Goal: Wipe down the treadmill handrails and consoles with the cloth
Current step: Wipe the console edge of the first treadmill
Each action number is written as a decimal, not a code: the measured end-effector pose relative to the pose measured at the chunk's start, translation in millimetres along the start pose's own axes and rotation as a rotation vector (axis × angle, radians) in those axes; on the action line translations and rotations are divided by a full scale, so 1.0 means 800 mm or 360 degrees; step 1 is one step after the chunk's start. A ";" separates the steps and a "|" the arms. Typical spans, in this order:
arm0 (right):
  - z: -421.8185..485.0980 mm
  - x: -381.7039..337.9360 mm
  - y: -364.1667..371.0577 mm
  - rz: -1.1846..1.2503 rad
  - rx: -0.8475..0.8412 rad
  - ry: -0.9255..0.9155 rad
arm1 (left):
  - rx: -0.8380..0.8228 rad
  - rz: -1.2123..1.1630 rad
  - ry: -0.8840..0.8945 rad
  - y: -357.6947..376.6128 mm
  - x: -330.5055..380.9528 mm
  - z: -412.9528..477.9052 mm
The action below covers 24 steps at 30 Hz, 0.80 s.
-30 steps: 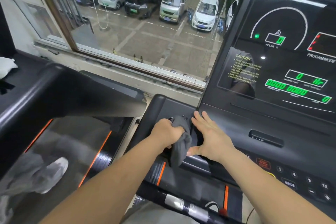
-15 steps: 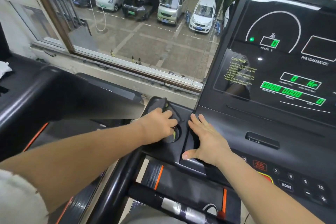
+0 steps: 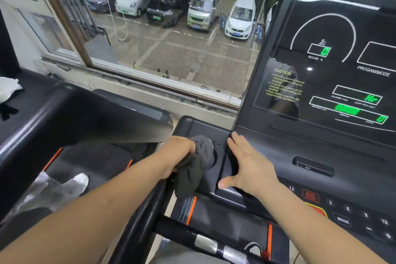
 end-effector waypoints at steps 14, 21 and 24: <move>0.020 0.006 0.000 -0.0120 0.0100 -0.0057 | 0.0056 0.1624 0.1286 0.103 0.038 -0.001; 0.023 0.008 0.002 -0.0084 0.0061 -0.0043 | 0.0307 0.2044 0.1311 0.075 0.070 0.060; 0.023 0.010 0.003 -0.0068 0.0061 -0.0029 | 0.0622 0.1606 0.0906 0.080 0.076 0.058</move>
Point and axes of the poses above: each hand's wrist, its own z-axis towards the middle knuckle, its own y-axis out of the palm, x = y × z, the point moved 10 cm from there along z, towards the middle knuckle, and after that the axes turned 7 degrees about -z, right-handed, at the moved point
